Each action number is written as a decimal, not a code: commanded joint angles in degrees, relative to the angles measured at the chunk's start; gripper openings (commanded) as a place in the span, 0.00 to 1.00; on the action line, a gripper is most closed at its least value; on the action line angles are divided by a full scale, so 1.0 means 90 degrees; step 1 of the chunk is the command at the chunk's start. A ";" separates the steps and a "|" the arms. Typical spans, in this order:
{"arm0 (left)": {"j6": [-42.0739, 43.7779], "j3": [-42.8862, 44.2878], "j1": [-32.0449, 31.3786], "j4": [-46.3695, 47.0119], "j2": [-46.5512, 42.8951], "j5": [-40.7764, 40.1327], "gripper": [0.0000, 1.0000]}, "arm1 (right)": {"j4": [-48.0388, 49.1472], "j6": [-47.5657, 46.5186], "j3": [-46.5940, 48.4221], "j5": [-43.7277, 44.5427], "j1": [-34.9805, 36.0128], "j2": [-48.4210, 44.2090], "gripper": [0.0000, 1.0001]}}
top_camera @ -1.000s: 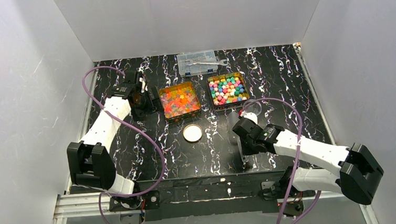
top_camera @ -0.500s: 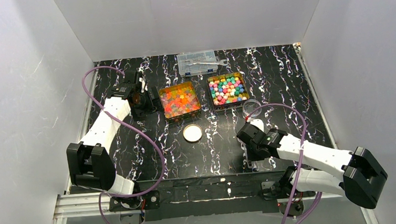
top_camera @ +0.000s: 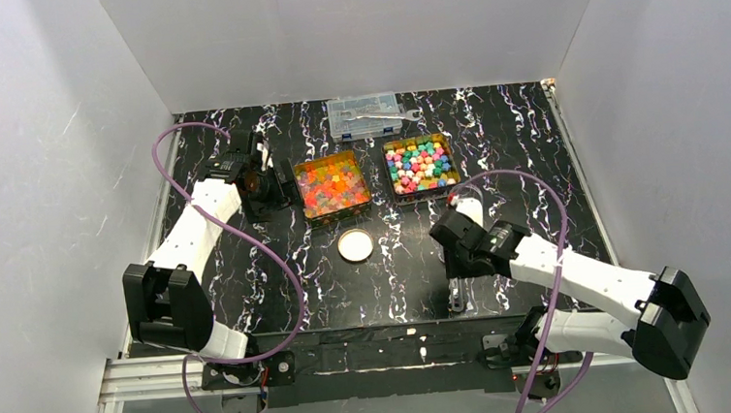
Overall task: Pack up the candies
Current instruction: Place the spatula at the center of the board, then pick up the packing bottle from the center of the board.
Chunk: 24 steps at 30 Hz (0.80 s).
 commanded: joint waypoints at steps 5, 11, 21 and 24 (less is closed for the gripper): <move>0.0056 -0.0053 0.0043 -0.0018 -0.0328 0.0252 0.83 | -0.0169 -0.0797 0.1731 0.1137 0.0012 0.0572 0.54; 0.0085 -0.0053 0.0044 -0.0014 -0.0323 0.0283 0.83 | 0.0022 -0.1622 0.2749 0.1259 -0.0307 0.1305 0.57; 0.0105 -0.0057 0.0043 -0.0009 -0.0285 0.0319 0.84 | 0.0695 -0.2582 0.3438 0.0302 -0.1556 0.2188 0.54; 0.0105 -0.0069 0.0046 0.0006 -0.0274 0.0341 0.84 | 0.0867 -0.2735 0.3505 -0.0083 -0.1904 0.2406 0.53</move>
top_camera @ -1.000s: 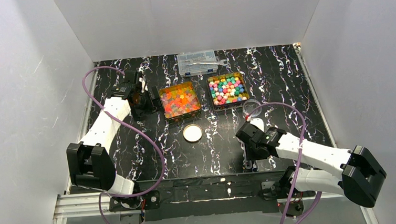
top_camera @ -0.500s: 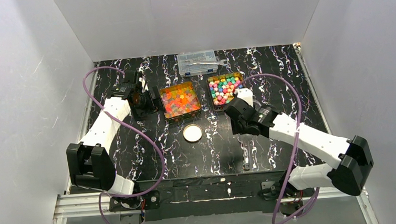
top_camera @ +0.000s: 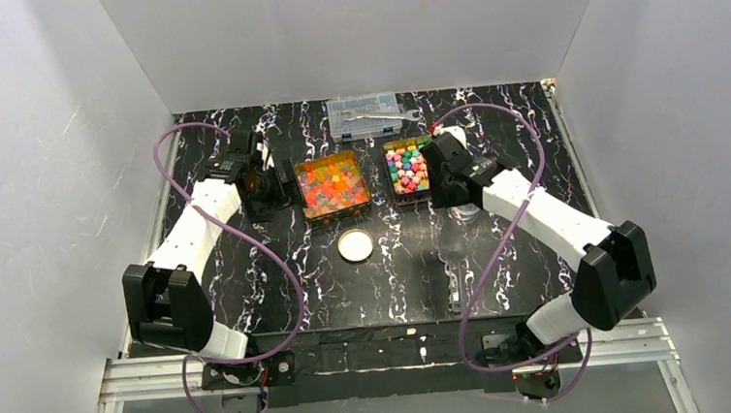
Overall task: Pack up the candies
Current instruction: Pick up the packing bottle from the center of the board.
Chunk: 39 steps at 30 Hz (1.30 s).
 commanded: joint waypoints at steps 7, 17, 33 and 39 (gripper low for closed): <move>0.0106 -0.0095 0.0043 0.0077 -0.0281 0.0314 0.84 | 0.0817 -0.0546 0.0239 -0.1099 -0.0947 0.0664 0.50; 0.0128 -0.0138 0.0043 0.0143 -0.0293 0.0399 0.84 | 0.1159 -0.0524 0.0234 -0.1398 -0.1236 0.1274 0.43; 0.0140 -0.0137 0.0043 0.0133 -0.0253 0.0360 0.84 | 0.1254 -0.0642 0.0327 -0.1257 -0.1337 0.1896 0.26; 0.0140 -0.0130 0.0043 0.0133 -0.0227 0.0360 0.84 | 0.1221 -0.0654 0.0326 -0.1327 -0.1337 0.1873 0.06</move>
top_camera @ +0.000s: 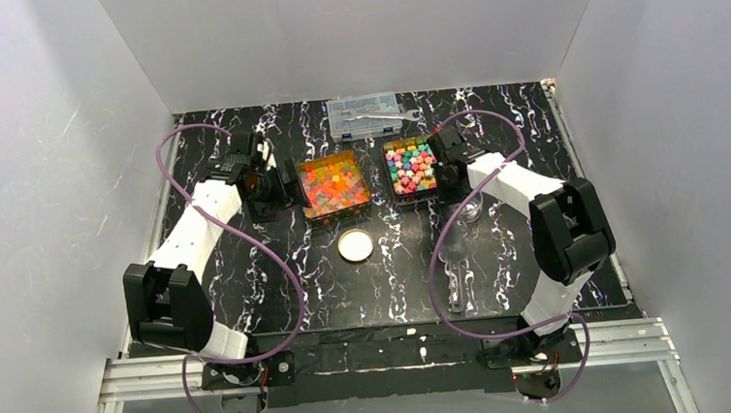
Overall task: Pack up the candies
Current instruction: Pick up the packing bottle from the center of the board.
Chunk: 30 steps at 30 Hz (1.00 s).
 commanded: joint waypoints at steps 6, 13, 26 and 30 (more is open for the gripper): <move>0.0093 -0.0023 0.0043 -0.0055 -0.0224 0.0087 0.84 | -0.0082 -0.0038 0.0355 -0.0199 -0.0018 -0.0341 0.01; 0.0109 -0.0026 0.0048 -0.0054 -0.0260 0.0115 0.84 | -0.0334 -0.0095 0.0498 -0.0402 0.0079 -0.0958 0.01; 0.0167 -0.0095 -0.0015 -0.0006 -0.0501 0.0091 0.85 | -0.0871 0.0236 0.0617 -0.0411 0.1267 -0.1790 0.01; 0.0249 -0.0131 -0.0276 -0.0005 -0.0662 -0.0175 0.85 | -0.0878 0.0463 0.0471 -0.0255 0.1788 -0.1932 0.01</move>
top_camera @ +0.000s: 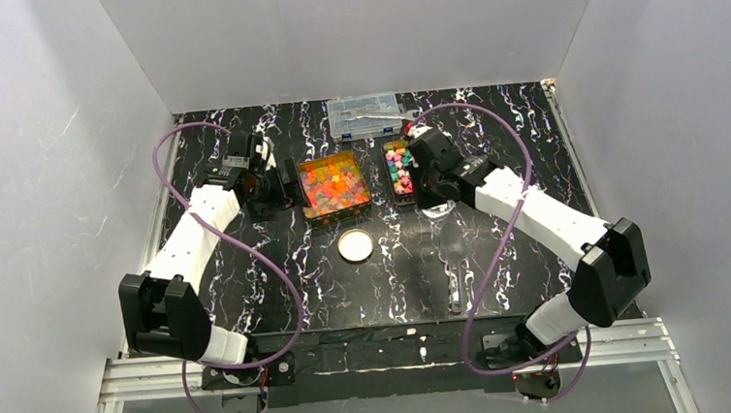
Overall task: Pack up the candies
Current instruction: Pick up the packing bottle from the center of the board, then place the packing bottle at the center of the board.
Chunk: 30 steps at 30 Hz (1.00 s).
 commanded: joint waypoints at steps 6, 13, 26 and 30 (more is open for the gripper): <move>0.0279 -0.0084 -0.0871 -0.0093 -0.0780 -0.0792 0.86 | -0.0064 0.0674 -0.0278 0.0363 0.1292 -0.0403 0.01; 0.0234 -0.0515 -0.0985 -0.0217 -0.1659 -0.0659 0.86 | 0.0211 0.1102 -0.0809 0.0520 0.2090 -0.0439 0.01; 0.0510 -0.1639 -0.0985 -0.0350 -0.3609 -0.0488 0.89 | 0.0833 0.1714 -0.1174 0.0703 0.3409 0.0165 0.01; 0.0514 -0.1861 -0.0986 -0.0227 -0.3861 -0.0524 0.91 | 0.0940 0.1825 -0.1169 0.0747 0.3618 0.0412 0.01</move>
